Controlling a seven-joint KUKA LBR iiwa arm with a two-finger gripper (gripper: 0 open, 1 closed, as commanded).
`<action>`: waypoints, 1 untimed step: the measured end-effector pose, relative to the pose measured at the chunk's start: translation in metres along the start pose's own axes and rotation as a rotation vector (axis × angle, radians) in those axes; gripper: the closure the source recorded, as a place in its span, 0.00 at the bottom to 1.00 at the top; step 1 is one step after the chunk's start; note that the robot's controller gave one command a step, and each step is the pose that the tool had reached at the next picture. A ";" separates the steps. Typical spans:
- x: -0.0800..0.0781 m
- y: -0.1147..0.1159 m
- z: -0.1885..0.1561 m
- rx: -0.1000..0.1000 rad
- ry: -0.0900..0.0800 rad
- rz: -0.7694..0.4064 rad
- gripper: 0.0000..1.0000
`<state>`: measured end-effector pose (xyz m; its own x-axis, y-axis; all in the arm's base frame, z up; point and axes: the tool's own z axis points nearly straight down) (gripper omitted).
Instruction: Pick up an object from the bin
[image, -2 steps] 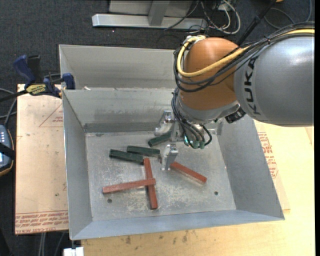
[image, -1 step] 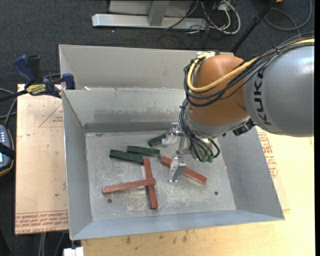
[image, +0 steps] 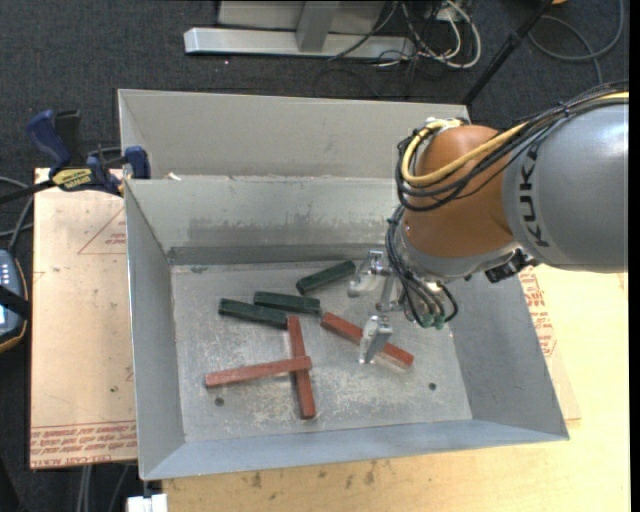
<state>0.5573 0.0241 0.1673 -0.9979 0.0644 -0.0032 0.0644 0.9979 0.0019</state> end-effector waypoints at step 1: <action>-0.007 -0.011 0.010 0.001 -0.003 0.014 0.00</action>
Offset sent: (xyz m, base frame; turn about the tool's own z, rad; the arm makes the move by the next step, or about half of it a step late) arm -0.0052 -0.0022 0.0332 -0.2530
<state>0.5636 0.0131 0.1571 -0.9969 0.0783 -0.0058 0.0783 0.9969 0.0014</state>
